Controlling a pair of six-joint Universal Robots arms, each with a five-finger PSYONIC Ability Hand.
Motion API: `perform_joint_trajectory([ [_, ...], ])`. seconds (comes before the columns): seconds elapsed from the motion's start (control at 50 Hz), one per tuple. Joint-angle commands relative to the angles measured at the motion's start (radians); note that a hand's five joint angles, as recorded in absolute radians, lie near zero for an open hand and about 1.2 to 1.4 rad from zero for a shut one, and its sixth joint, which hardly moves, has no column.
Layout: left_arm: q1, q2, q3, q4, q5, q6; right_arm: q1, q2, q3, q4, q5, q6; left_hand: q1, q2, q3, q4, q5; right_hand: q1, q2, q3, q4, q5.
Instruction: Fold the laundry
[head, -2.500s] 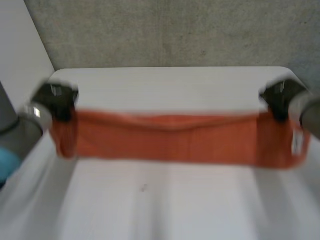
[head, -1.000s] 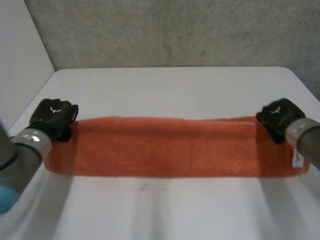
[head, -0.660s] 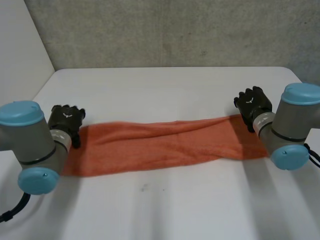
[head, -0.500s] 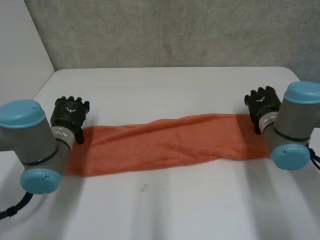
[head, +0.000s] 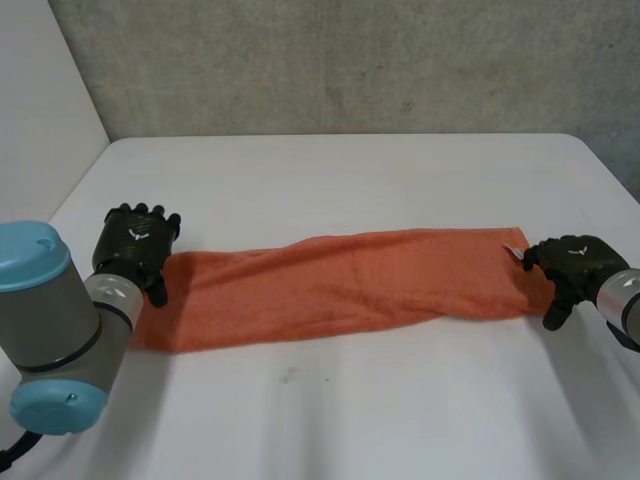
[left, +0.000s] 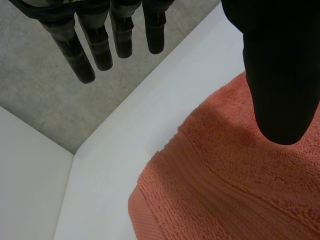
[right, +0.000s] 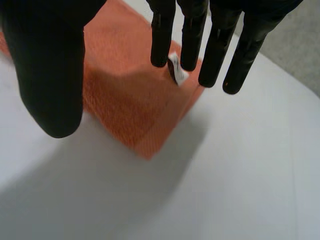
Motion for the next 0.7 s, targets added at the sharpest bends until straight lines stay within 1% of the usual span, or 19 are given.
perform_joint_trajectory([
  [0.02,-0.001,-0.001,0.001,0.002,-0.001,0.000,-0.009,0.091,-0.030,-0.029,0.006,-0.003,-0.027,-0.017,-0.034,-0.023,-0.020,0.551,0.495,0.488,0.487,0.504],
  [0.08,-0.001,-0.001,0.000,0.002,-0.001,0.000,-0.015,0.099,-0.036,-0.049,0.007,-0.005,-0.027,-0.017,-0.034,-0.023,-0.020,0.952,0.897,0.889,0.888,0.905],
  [0.1,-0.001,-0.001,-0.002,0.002,-0.001,0.000,-0.023,0.100,-0.037,-0.057,0.007,-0.003,-0.027,-0.017,-0.034,-0.023,-0.020,0.999,0.944,0.936,0.935,0.952],
  [0.18,0.003,0.000,-0.003,0.002,-0.001,0.000,-0.052,0.101,-0.048,-0.066,0.027,-0.006,-0.027,-0.017,-0.034,-0.023,-0.020,1.000,0.944,0.937,0.936,0.953],
  [0.26,0.001,0.002,-0.005,0.000,-0.001,0.000,-0.096,0.074,-0.073,-0.107,0.096,-0.017,-0.027,-0.017,-0.034,-0.023,-0.020,1.000,0.944,0.937,0.936,0.953],
  [0.28,-0.001,0.003,-0.005,0.000,-0.001,0.000,-0.113,0.053,-0.089,-0.126,0.139,-0.035,-0.027,-0.017,-0.034,-0.023,-0.020,1.000,0.944,0.937,0.936,0.953],
  [0.34,0.003,0.018,-0.008,0.000,-0.002,0.000,-0.145,0.033,-0.114,-0.155,0.210,-0.089,-0.027,-0.017,-0.034,-0.023,-0.020,1.000,0.944,0.937,0.936,0.953],
  [0.36,0.003,0.023,-0.012,0.000,-0.002,0.000,-0.164,0.033,-0.132,-0.169,0.251,-0.144,-0.027,-0.017,-0.034,-0.023,-0.020,1.000,0.944,0.937,0.936,0.953],
  [0.46,0.003,0.038,-0.022,0.000,-0.001,0.000,-0.175,0.027,-0.183,-0.173,0.314,-0.274,-0.027,-0.017,-0.034,-0.023,-0.020,1.000,0.944,0.937,0.936,0.953],
  [0.48,0.003,0.040,-0.025,0.000,-0.001,0.000,-0.168,0.022,-0.182,-0.176,0.316,-0.290,-0.027,-0.017,-0.034,-0.023,-0.020,1.000,0.944,0.937,0.936,0.953],
  [0.5,0.001,0.041,-0.028,0.000,-0.001,0.000,-0.158,0.019,-0.183,-0.177,0.314,-0.292,-0.027,-0.017,-0.034,-0.023,-0.020,1.000,0.944,0.937,0.936,0.953],
  [0.56,0.001,0.045,-0.028,0.000,-0.002,-0.002,-0.040,-0.017,-0.195,-0.175,0.308,-0.247,-0.027,-0.017,-0.034,-0.023,-0.020,1.000,0.944,0.937,0.936,0.953],
  [0.58,0.001,0.045,-0.029,0.000,-0.002,-0.002,-0.005,-0.030,-0.198,-0.178,0.305,-0.224,-0.027,-0.017,-0.034,-0.023,-0.020,1.000,0.944,0.937,0.936,0.953],
  [0.6,0.001,0.045,-0.029,0.000,-0.004,-0.002,0.063,-0.059,-0.195,-0.181,0.291,-0.173,-0.027,-0.017,-0.034,-0.023,-0.020,1.000,0.944,0.937,0.936,0.953],
  [0.62,0.001,0.045,-0.028,0.000,-0.002,-0.002,0.063,-0.059,-0.195,-0.181,0.291,-0.172,-0.027,-0.017,-0.034,-0.023,-0.020,1.000,0.944,0.937,0.936,0.953],
  [0.64,0.001,0.045,-0.029,0.000,-0.004,-0.002,0.095,-0.073,-0.194,-0.181,0.279,-0.149,-0.027,-0.017,-0.034,-0.023,-0.020,1.000,0.944,0.937,0.936,0.953],
  [0.66,0.001,0.045,-0.029,0.000,-0.004,-0.002,0.158,-0.099,-0.185,-0.181,0.250,-0.110,-0.027,-0.017,-0.034,-0.023,-0.020,1.000,0.944,0.937,0.936,0.953],
  [0.7,0.001,0.046,-0.029,0.000,-0.004,-0.003,0.236,-0.117,-0.176,-0.181,0.208,-0.079,-0.027,-0.017,-0.034,-0.023,-0.020,1.000,0.944,0.937,0.936,0.953],
])
